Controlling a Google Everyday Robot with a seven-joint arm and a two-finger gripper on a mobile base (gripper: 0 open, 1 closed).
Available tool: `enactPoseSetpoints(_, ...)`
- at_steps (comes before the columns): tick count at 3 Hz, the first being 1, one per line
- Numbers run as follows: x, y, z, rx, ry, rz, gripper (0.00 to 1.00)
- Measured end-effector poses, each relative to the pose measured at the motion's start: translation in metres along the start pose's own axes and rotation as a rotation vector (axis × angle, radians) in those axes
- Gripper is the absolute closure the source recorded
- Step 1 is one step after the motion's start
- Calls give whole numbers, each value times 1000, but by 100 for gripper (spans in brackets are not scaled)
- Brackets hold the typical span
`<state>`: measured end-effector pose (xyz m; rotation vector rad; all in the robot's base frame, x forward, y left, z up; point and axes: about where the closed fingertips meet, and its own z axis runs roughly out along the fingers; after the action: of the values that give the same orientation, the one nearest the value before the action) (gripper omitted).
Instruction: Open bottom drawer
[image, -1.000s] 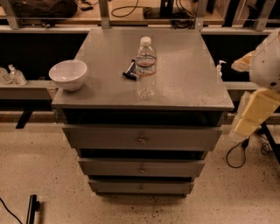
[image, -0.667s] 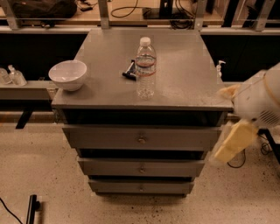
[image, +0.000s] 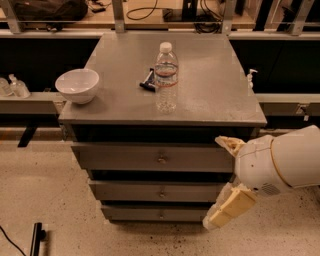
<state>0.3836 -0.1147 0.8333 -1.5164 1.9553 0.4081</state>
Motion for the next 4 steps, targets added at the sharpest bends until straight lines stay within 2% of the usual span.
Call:
enactPoseSetpoints(2,-1,-3,-2,11,12,-4,0)
enactPoseSetpoints(3,25,5,18,11,-43,20,0)
enactPoseSetpoints(4,83,40,78,11,-208,166,0)
